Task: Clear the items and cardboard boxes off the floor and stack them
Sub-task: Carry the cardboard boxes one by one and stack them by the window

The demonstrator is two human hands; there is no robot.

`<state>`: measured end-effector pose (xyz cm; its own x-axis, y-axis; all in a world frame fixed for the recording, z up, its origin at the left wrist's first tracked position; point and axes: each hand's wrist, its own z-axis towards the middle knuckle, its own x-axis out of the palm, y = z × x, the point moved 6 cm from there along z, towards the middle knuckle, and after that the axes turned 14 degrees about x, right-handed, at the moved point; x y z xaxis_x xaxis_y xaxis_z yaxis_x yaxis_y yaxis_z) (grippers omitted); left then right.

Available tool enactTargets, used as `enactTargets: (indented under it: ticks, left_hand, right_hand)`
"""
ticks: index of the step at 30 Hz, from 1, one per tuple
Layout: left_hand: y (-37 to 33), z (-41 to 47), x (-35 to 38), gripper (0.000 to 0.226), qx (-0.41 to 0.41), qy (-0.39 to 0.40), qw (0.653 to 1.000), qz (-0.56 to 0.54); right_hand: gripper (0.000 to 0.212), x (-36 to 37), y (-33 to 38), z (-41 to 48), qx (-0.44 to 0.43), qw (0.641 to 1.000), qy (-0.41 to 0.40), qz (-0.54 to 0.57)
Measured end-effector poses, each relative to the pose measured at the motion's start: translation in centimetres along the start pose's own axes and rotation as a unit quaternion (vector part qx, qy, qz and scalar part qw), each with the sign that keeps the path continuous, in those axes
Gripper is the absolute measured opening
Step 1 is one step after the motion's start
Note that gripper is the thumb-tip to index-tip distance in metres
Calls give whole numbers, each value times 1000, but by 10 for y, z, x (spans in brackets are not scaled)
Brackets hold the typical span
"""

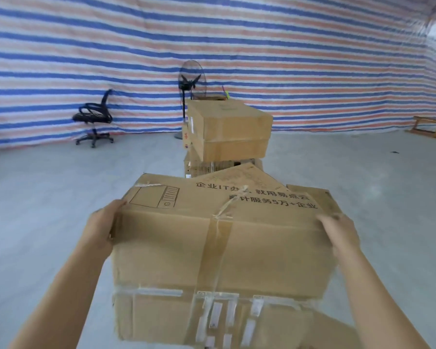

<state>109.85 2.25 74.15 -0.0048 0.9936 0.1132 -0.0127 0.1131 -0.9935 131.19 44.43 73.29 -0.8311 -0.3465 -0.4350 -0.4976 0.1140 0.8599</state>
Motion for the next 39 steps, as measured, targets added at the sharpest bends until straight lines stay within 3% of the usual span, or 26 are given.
enactTargets:
  ticks: [5,12,17,20,22,24,32,39]
  left_hand:
    - [-94,-7,-92,13,147,-51,987,31]
    - [-193,-32,-238,15,245,-170,954,25]
    - [-211,-58,-334,4,226,-273,935,21]
    - [-205,-73,-391,12,193,-337,921,19]
    - [-199,-81,-428,17,170,-377,910,17]
    - [-193,-87,-460,35,159,-410,898,26]
    - [-183,-66,-544,44,137,-521,840,59]
    - [-167,19,-592,58,100,-593,796,72]
  right_hand:
    - [28,57,54,-80,-28,986,111,125]
    - [33,126,143,-213,-114,960,199,160]
    - [31,193,192,-296,-188,941,256,118]
    - [27,241,217,-344,-240,927,282,65]
    - [39,276,228,-376,-257,913,313,39]
    - [42,314,235,-404,-265,899,349,16]
    - [17,477,250,-491,-259,820,508,-49]
    - [25,623,274,-509,-211,789,572,-75]
